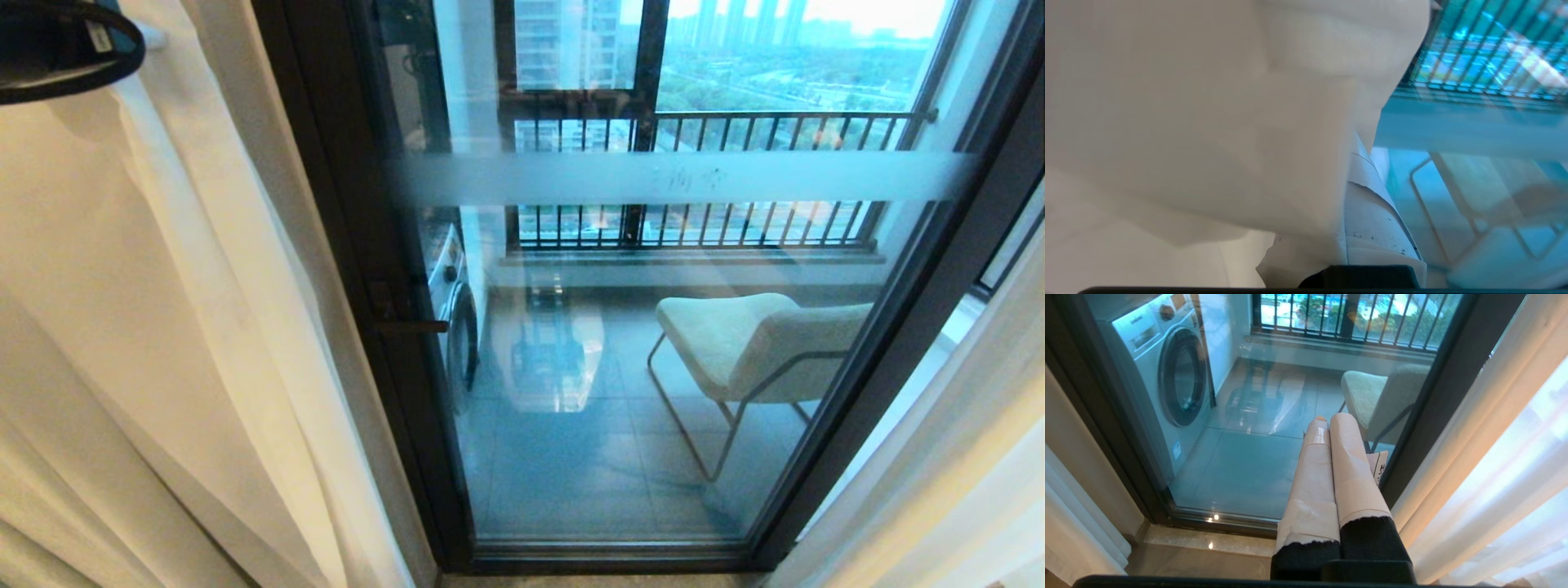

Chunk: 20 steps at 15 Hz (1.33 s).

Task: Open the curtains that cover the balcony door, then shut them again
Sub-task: Close the inner curtains on both sides

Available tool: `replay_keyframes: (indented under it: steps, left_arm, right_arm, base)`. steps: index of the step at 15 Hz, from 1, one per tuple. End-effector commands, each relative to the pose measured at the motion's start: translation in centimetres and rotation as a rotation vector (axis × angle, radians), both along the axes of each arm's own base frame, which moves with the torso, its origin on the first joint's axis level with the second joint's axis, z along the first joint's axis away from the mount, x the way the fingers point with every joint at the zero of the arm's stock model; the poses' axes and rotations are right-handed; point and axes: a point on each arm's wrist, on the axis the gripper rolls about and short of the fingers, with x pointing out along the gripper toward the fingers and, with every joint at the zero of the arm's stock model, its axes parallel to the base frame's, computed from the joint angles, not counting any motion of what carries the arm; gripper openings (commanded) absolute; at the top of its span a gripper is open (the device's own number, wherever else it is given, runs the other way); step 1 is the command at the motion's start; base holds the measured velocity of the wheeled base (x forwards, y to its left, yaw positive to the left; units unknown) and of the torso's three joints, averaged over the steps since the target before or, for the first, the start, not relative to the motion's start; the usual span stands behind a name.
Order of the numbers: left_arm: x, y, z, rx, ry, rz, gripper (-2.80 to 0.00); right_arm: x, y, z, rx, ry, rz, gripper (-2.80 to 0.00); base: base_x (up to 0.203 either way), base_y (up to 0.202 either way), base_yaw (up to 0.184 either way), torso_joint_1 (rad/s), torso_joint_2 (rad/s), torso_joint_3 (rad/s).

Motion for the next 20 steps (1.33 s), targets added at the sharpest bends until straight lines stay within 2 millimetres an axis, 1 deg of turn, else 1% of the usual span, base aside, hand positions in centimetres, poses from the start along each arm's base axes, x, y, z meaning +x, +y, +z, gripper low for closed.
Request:
replay_keyframes:
  steps: [1,11,20]
  left_arm:
    - [0.19,-0.01,-0.11,-0.001,0.005,0.001,-2.80]
    - [0.24,-0.01,-0.14,-0.001,0.006,0.001,-2.80]
    - [1.06,-0.02,-0.43,-0.003,0.017,0.004,-2.80]
  right_arm:
    - [0.01,0.00,0.02,-0.001,0.000,0.001,-2.80]
    - [0.01,0.00,0.00,-0.001,0.001,0.001,-2.80]
    - [0.01,0.00,0.02,-0.002,0.000,0.001,-2.80]
  base:
    - [0.007,-0.074,0.005,-0.006,0.00,0.002]
    - [0.000,-0.183,0.000,0.003,0.00,0.004]
    - [0.000,-0.191,0.001,0.004,0.00,0.004]
